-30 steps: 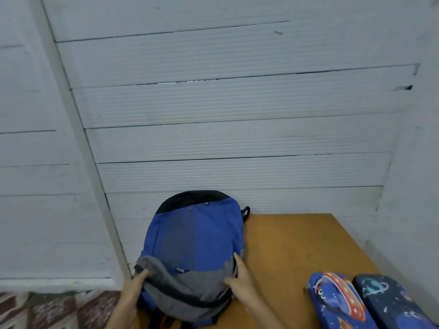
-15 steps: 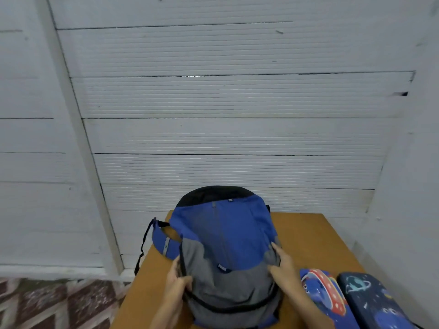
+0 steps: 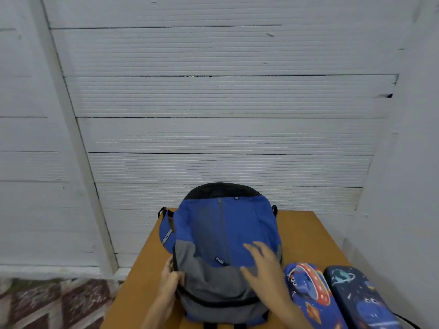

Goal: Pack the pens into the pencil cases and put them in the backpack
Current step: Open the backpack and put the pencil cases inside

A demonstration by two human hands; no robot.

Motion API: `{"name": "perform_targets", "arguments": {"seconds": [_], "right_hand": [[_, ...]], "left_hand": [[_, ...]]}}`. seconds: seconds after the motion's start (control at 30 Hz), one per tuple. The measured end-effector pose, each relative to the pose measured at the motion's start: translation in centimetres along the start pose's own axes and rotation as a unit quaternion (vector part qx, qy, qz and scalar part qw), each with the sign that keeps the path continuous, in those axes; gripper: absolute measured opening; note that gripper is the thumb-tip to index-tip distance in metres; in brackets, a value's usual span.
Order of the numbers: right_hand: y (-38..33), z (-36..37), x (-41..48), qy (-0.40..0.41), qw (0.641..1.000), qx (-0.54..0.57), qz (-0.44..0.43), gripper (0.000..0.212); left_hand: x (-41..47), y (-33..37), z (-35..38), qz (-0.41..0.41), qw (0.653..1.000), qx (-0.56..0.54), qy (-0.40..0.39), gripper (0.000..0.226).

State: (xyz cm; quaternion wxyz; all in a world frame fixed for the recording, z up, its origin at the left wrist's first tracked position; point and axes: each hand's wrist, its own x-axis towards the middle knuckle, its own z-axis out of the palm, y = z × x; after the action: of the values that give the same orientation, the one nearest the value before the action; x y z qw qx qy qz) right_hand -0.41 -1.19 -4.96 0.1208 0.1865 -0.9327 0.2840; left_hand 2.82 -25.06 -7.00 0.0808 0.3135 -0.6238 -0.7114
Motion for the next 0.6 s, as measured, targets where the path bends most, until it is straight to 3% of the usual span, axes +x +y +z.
{"name": "perform_targets", "arguments": {"seconds": [0.17,0.27,0.4,0.5,0.6], "right_hand": [[-4.1,3.7,-1.3,-0.131,0.983,0.090,-0.088,0.057],[-5.3,4.5,-1.9,-0.167,0.979,0.062,-0.096,0.056],[-6.2,3.7,-2.5,-0.207,0.970,0.046,-0.119,0.061],[-5.6,4.9,-2.4,-0.226,0.957,-0.039,-0.179,0.060],[-4.2,7.1,-2.7,-0.174,0.945,-0.130,-0.244,0.064]], "left_hand": [[1.3,1.1,-1.0,0.026,0.999,-0.017,-0.029,0.066],[1.4,2.4,-1.5,0.054,0.998,-0.025,-0.023,0.053],[2.5,2.2,-2.2,0.091,0.994,0.059,-0.012,0.038],[3.8,1.7,-2.3,0.097,0.991,0.089,-0.017,0.031],[4.5,1.1,-2.4,0.103,0.989,0.103,-0.011,0.019]]}}
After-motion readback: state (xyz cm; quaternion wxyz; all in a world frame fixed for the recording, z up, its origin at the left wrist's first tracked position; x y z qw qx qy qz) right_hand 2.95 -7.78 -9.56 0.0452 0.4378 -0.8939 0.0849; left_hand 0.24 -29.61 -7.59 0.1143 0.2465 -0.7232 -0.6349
